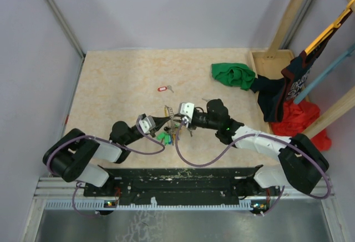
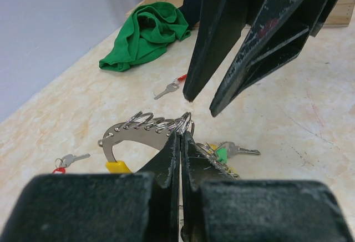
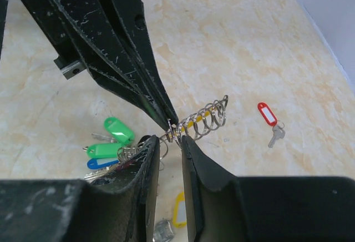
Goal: Put the keys on the keyring
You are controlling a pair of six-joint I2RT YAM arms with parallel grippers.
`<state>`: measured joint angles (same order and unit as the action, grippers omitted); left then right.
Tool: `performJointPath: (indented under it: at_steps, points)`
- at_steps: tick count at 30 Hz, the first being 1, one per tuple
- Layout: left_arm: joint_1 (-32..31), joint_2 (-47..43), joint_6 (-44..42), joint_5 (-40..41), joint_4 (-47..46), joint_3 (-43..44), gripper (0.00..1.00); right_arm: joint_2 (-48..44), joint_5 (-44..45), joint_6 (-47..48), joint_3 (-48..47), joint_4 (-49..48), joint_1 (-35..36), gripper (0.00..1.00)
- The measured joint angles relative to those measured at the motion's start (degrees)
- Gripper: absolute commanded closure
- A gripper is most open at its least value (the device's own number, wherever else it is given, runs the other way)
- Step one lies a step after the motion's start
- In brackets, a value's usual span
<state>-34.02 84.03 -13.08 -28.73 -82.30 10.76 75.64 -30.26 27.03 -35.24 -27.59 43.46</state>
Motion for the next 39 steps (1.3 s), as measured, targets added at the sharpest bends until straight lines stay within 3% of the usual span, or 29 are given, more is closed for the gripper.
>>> performJointPath:
  at_steps: [8, 12, 20, 29, 39]
  points:
    - [0.02, -0.02, -0.98, 2.4, 0.33, 0.0, 1.0, -5.68, 8.09, -9.38, -0.13, 9.09, -0.13, 0.67]
    - [0.02, -0.24, -1.27, 5.29, 1.66, 0.0, 1.0, -7.52, 10.58, -13.75, -0.5, 15.43, -0.13, 0.69]
    - [0.02, -1.01, -1.25, 11.72, 4.22, 0.02, 1.0, -1.14, 20.74, -22.03, -7.48, 26.86, -0.9, 0.72]
    - [0.59, -1.49, -0.68, 14.36, 6.05, 0.02, 1.0, 12.48, 19.34, -30.84, -11.82, 30.58, -8.17, 0.72]
    - [1.29, -1.46, -0.15, 14.21, 6.49, 0.2, 1.0, 20.22, 9.73, -36.83, -14.03, 29.94, -13.62, 0.74]
